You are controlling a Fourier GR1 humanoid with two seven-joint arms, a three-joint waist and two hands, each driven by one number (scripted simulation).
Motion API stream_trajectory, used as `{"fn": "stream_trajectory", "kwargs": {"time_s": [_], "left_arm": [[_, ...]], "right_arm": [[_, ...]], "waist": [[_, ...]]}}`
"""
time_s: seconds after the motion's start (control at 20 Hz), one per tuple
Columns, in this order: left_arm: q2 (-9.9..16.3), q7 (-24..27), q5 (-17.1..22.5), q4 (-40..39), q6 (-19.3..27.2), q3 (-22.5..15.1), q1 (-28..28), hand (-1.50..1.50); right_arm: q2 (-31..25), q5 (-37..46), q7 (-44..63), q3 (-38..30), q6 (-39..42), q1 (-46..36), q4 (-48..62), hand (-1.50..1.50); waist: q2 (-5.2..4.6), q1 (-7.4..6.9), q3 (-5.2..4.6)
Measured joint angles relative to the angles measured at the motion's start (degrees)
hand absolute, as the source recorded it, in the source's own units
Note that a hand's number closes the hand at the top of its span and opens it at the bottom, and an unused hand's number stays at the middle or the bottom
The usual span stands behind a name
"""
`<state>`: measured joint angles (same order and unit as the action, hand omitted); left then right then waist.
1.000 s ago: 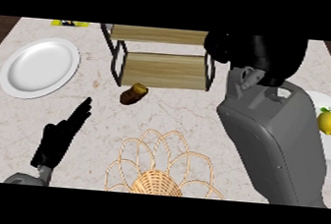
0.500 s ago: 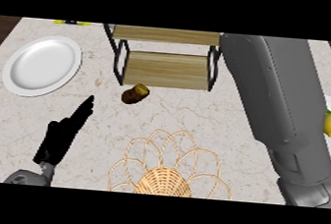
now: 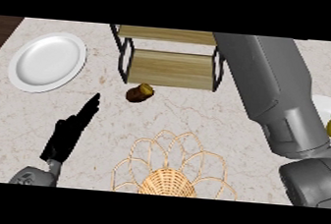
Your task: Pick the sweet potato from the placemat and place it in the tiered shelf
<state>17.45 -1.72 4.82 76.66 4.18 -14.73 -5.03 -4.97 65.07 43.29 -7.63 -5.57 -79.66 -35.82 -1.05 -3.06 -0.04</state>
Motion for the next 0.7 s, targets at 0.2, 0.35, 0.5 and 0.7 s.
{"fn": "stream_trajectory", "kwargs": {"time_s": [0.2, 0.35, 0.5, 0.7], "left_arm": [[0.53, -0.23, 0.21, 0.86, -0.88, 0.37, 0.23, 0.0], [0.65, 0.24, 0.29, 0.84, -1.41, 0.38, 0.19, 0.0], [-0.2, 0.41, -0.31, 0.38, -1.04, -0.2, -0.13, 0.0], [0.26, 0.49, -0.21, 0.31, -1.68, 0.13, -0.17, 0.0]], "right_arm": [[0.85, -3.07, -3.79, -3.41, -3.39, -0.76, 5.7, 1.5], [2.41, -10.36, -5.24, -10.42, -7.57, -0.33, 4.89, -1.5], [3.72, -17.43, -8.24, -16.1, -11.28, 0.03, 4.71, -1.5], [4.48, -24.82, -14.72, -21.47, -16.92, 0.2, 4.66, -1.5]], "waist": [[-0.2, -0.47, 0.01], [-0.56, -1.0, 0.11], [-0.73, -1.34, 0.13], [-0.72, -1.76, 0.12]]}}
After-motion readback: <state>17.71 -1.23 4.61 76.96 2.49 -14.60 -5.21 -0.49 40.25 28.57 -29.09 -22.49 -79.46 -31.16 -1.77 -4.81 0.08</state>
